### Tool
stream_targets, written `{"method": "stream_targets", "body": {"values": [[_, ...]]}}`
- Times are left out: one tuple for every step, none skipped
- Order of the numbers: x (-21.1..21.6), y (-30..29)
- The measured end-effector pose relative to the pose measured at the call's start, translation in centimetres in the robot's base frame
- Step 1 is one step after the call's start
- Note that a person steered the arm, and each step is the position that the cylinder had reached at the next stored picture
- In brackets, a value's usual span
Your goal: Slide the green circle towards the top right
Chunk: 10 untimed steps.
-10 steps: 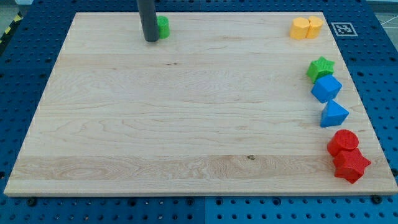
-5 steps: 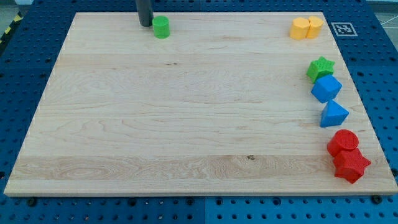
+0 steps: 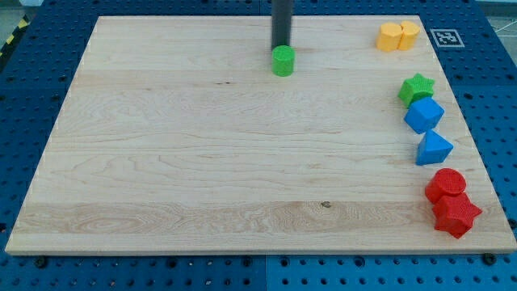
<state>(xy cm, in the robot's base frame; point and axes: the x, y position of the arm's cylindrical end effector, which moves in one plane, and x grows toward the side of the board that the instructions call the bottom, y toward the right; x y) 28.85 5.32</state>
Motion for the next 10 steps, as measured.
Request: {"method": "stream_targets", "body": {"values": [[0.3,2.5],[-2.3,1.3],[-2.4,-1.9],[-1.3,-4.0],[3.2,-5.3],[4.6,-2.4],[4.6,5.0],[4.6,12.1],[5.1,15.4],[7.3,12.5]]}}
